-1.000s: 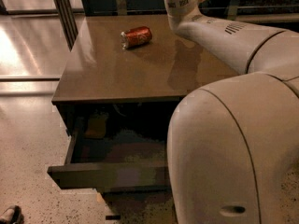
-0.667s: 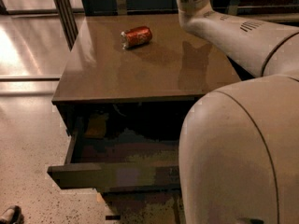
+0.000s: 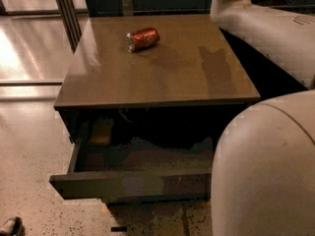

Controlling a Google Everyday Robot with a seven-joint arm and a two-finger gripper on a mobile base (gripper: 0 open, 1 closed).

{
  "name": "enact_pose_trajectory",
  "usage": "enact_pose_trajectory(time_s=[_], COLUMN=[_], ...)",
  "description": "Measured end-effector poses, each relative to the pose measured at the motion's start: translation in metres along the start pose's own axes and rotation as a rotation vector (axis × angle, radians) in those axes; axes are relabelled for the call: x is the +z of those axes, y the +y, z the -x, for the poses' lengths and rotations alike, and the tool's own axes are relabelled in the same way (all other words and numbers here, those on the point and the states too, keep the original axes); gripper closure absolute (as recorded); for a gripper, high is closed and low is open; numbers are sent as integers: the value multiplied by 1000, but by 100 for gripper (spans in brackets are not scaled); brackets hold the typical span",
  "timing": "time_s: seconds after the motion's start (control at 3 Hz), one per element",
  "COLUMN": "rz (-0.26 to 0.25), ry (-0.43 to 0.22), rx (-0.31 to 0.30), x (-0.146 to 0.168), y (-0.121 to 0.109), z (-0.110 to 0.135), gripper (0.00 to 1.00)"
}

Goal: Close top drawer

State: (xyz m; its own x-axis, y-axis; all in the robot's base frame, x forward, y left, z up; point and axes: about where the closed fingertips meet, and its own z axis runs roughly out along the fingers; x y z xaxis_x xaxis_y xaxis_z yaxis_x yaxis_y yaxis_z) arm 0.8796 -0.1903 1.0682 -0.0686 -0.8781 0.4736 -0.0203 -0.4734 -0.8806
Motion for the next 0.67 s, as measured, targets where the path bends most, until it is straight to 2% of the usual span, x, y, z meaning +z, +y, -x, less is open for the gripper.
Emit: enact_pose_trajectory(time_s=[0.67], rz=[11], ry=[-192], rx=[78], x=[-14], y=[20], z=[31], gripper=[0])
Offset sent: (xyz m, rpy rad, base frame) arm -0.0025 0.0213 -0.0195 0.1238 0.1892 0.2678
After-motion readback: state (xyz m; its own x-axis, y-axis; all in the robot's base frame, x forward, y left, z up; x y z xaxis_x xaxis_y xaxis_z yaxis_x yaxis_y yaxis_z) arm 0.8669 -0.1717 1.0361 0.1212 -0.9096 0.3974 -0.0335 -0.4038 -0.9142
